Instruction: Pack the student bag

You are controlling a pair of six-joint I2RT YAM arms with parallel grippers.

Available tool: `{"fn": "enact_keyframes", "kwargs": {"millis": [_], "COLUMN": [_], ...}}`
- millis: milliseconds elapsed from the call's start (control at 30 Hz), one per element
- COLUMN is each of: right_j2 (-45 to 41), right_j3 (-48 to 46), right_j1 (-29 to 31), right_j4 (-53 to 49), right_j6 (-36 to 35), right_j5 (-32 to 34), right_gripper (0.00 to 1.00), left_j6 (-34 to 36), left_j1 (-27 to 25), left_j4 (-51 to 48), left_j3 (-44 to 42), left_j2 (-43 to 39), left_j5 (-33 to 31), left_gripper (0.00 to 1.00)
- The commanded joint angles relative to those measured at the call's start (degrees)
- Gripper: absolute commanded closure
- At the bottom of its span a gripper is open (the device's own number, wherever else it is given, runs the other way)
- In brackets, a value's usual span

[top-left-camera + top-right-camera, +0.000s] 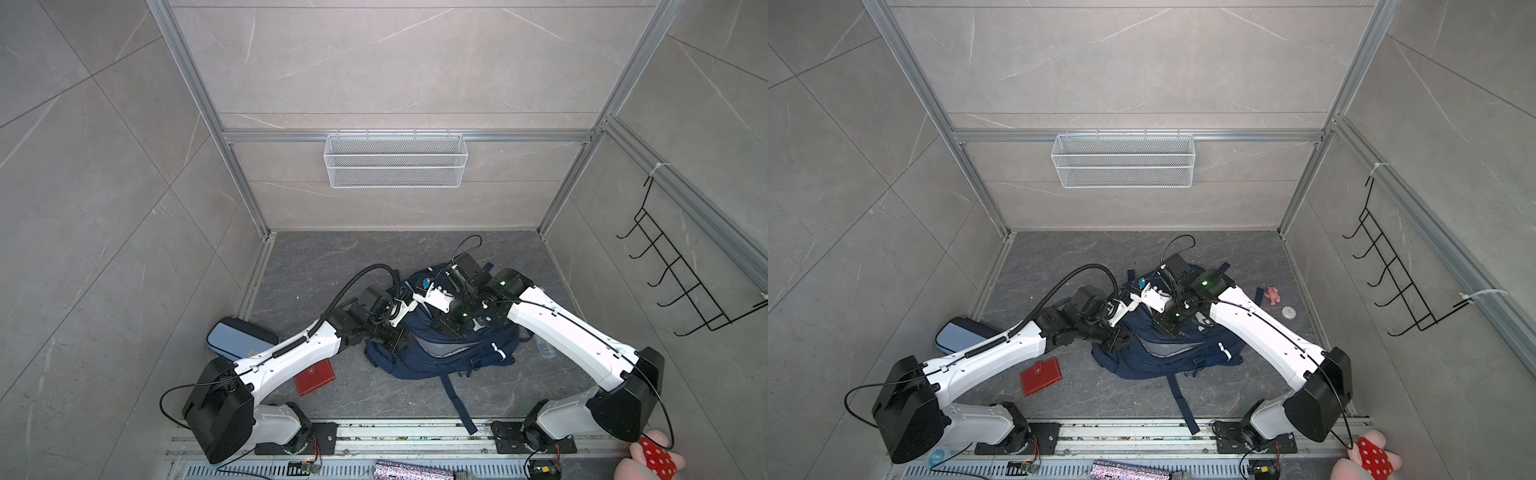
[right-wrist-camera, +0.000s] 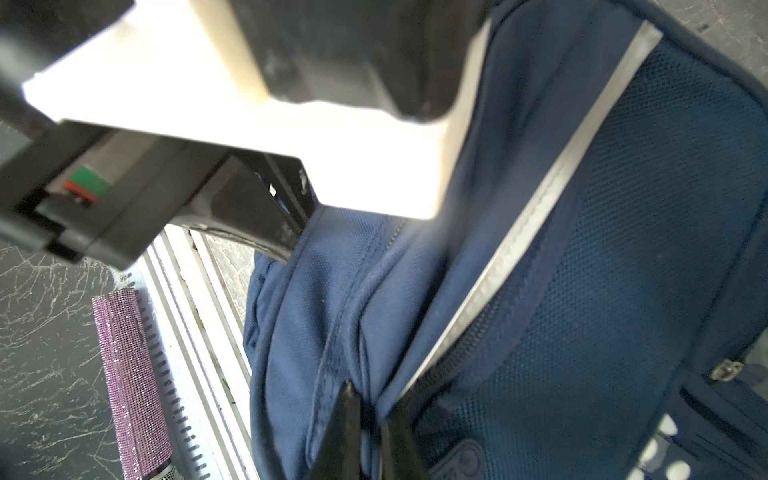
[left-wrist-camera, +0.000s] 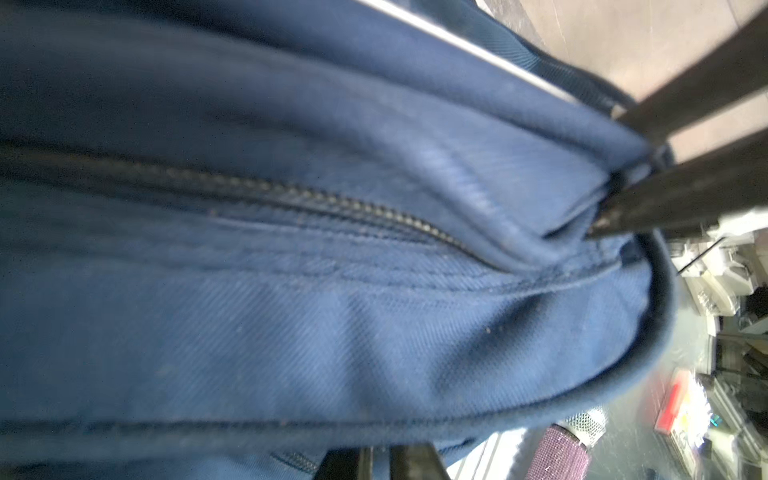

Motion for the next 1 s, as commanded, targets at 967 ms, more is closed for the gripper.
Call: {"fn": "enact_keyframes", "kwargs": {"millis": [967], "right_j2": [-6.25], "right_j3": [-8.69], "right_j1": [8.65], "right_j4": [2.33], "right_j6": [-12.28], "right_j5": [6.47], "right_gripper": [1.0], "left_j6": [-1.11], "left_j1": [7.19], "left_j4": [-6.05], "left_j3": [-6.11], "left_j2": [-10.81], "left_j5": [-4.47], "left_gripper": [1.0]}}
